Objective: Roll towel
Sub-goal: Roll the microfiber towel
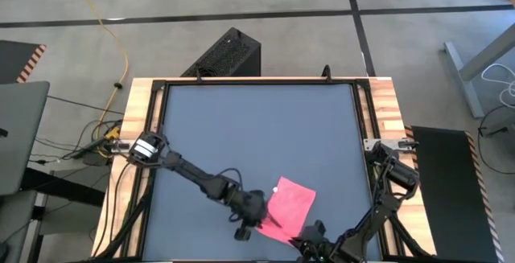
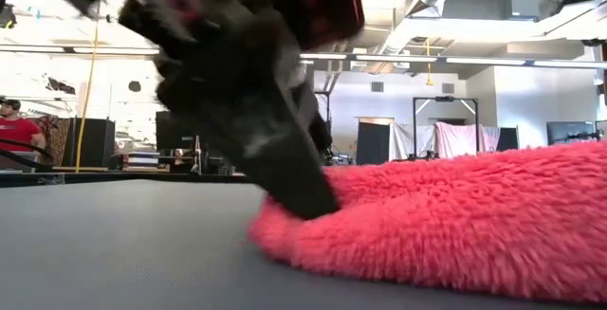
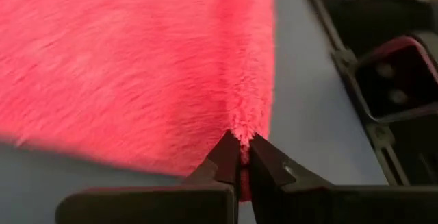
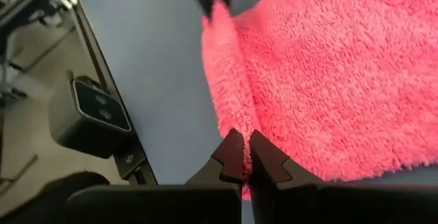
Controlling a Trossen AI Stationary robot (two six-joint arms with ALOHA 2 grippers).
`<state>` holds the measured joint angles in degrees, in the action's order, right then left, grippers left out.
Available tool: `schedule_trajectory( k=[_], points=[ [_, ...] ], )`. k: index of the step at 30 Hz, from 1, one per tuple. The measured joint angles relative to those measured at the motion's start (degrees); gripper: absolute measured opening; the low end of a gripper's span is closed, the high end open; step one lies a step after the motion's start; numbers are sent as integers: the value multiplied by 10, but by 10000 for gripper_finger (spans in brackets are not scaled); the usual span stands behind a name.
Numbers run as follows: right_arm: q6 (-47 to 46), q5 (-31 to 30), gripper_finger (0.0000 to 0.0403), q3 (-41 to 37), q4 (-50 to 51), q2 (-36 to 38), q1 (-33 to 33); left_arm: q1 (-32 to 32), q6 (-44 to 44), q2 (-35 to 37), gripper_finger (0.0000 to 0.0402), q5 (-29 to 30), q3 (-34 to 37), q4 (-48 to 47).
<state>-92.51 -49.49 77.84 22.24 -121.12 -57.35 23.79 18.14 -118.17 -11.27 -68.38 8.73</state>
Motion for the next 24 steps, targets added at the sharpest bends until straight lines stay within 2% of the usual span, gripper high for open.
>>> schedule_trajectory(
  k=[6, 14, 20, 24],
  points=[
    [-89, -6, 24, 0, 37, 0, -13, -29, 36, 0, 8, -19, -1, -11],
    [-199, 5, 24, -12, 75, 0, -25, -34, 53, 0, 71, -19, 0, -24],
    [-269, 1, 24, -55, 58, 3, -29, -40, 2, 16, 110, -47, 0, -22],
    [-271, 12, 24, -64, 54, 3, -29, -18, -64, 29, 113, -26, 0, 9]
  ],
)
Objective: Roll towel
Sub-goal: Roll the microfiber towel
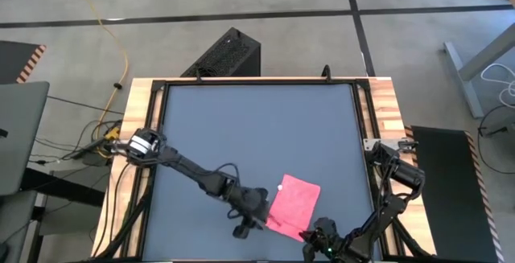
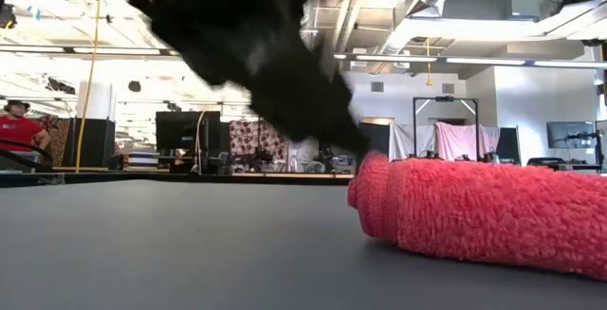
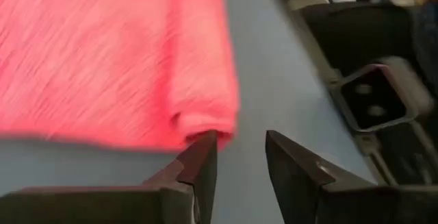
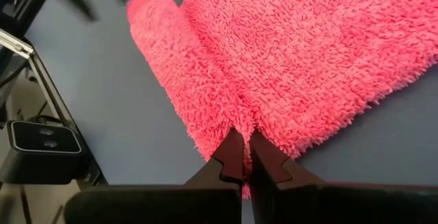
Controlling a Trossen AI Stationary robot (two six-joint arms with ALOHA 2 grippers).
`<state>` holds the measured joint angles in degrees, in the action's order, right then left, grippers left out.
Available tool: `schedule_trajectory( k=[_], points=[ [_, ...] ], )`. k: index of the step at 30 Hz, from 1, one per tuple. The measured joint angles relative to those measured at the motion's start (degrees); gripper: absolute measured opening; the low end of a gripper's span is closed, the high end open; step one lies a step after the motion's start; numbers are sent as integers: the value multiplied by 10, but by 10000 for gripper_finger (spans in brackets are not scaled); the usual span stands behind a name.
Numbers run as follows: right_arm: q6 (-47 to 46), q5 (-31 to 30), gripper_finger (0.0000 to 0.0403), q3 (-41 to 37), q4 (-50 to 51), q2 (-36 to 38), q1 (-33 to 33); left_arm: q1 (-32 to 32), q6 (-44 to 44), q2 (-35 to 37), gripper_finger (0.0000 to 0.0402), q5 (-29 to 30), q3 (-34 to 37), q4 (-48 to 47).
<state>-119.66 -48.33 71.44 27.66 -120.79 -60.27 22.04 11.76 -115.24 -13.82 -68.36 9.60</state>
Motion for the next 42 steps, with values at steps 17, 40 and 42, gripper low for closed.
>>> schedule_trajectory(
  k=[17, 40, 42],
  points=[
    [2, 20, 25, -3, -4, -2, 4, 57, -213, -73, 114, 231, -21, 133],
    [69, 29, 127, -7, 58, 60, 7, -23, 41, -119, 9, 2, -61, 21],
    [111, 27, 131, -6, 56, 73, 6, -33, 55, -119, 9, -37, -61, 18]
  ],
)
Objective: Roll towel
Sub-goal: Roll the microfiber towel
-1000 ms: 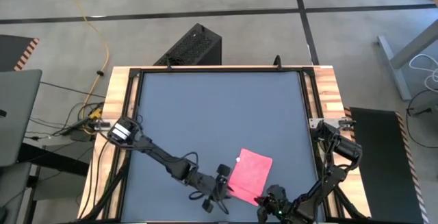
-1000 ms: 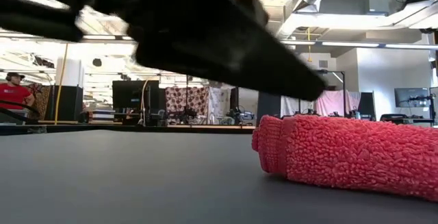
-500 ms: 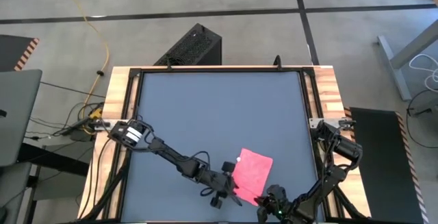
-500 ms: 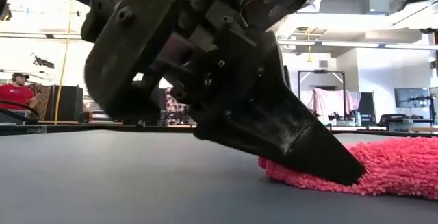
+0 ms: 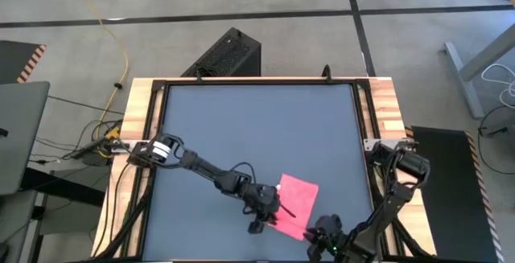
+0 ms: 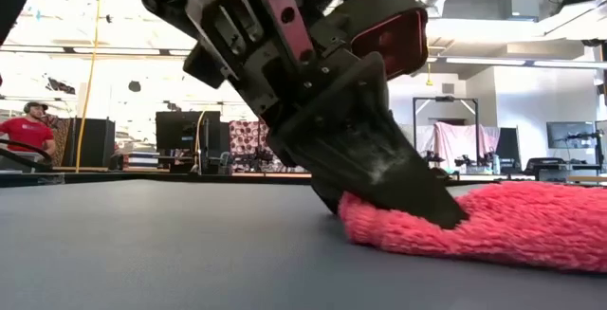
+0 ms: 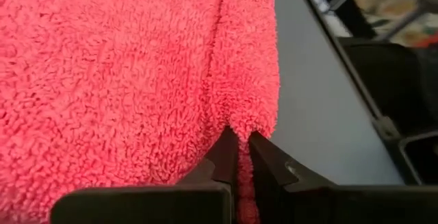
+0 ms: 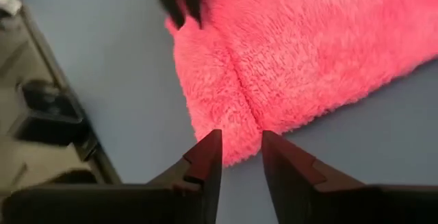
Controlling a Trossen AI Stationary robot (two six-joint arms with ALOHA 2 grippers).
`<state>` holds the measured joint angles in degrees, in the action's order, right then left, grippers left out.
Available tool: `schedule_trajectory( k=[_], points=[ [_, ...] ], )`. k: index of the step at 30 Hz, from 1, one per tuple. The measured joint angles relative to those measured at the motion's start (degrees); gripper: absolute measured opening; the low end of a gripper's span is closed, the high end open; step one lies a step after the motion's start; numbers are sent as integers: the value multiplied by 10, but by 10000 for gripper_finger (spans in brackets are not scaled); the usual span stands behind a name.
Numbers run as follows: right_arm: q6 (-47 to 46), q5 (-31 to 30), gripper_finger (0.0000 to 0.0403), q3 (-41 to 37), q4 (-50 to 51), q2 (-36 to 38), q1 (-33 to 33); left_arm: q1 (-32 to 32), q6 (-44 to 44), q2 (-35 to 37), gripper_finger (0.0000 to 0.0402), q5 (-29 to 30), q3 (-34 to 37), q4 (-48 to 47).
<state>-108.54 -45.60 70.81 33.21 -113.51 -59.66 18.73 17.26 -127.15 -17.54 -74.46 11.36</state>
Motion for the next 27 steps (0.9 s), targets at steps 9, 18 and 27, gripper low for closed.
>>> schedule_trajectory(
  k=[9, 18, 27],
  points=[
    [366, -19, 135, 1, -154, 11, 1, -16, 39, 0, 6, -60, 0, -1],
    [563, 3, 135, 2, -175, 3, 20, -21, 75, 0, 6, -75, 0, 1],
    [547, 26, 134, 2, -142, -20, 22, -21, 81, 0, 6, -87, 0, -7]
  ],
)
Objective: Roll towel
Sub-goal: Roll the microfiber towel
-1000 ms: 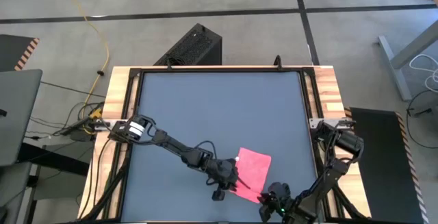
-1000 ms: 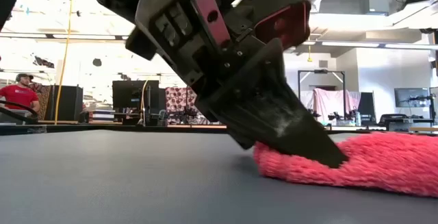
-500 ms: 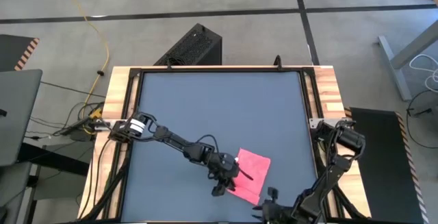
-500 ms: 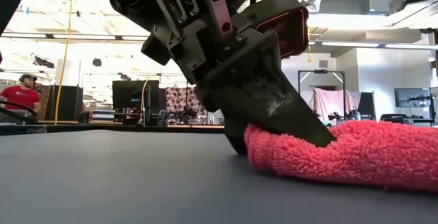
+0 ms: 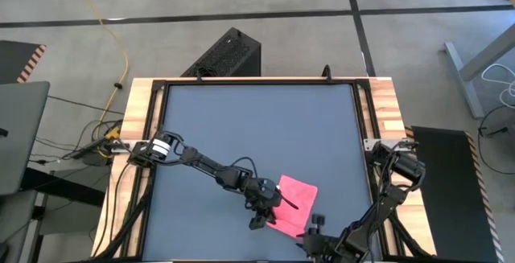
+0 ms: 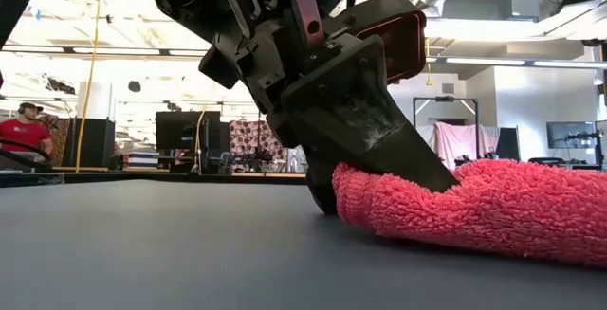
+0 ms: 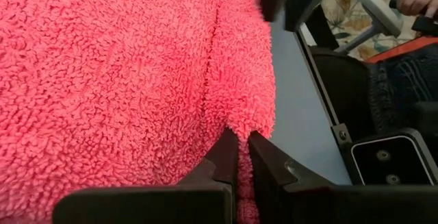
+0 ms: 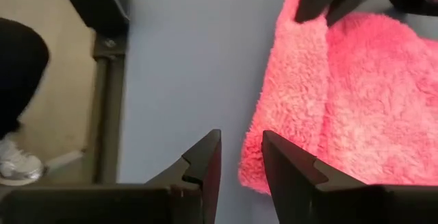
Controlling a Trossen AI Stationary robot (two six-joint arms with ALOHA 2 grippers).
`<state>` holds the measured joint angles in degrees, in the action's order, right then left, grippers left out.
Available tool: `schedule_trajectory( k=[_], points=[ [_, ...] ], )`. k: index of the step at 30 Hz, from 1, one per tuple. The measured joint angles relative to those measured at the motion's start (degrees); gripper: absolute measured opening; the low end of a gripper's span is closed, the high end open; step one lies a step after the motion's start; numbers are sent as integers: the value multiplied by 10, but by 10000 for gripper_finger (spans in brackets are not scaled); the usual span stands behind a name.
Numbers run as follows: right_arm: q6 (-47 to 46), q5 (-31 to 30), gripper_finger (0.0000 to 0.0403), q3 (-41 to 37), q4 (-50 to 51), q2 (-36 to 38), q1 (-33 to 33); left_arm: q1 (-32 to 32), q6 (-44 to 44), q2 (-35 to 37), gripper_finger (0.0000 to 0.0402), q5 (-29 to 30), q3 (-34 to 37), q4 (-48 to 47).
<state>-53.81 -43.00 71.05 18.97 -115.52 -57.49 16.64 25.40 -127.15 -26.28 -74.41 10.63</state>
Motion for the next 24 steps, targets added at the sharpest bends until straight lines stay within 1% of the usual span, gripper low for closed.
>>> schedule_trajectory(
  k=[20, 24],
  points=[
    [-2, -4, 134, -2, 61, -1, 8, 1, 3, 0, 6, -1, 0, -1],
    [-2, 1, 134, -1, 45, -29, 10, 2, -7, 0, 7, -2, 1, -3]
  ],
)
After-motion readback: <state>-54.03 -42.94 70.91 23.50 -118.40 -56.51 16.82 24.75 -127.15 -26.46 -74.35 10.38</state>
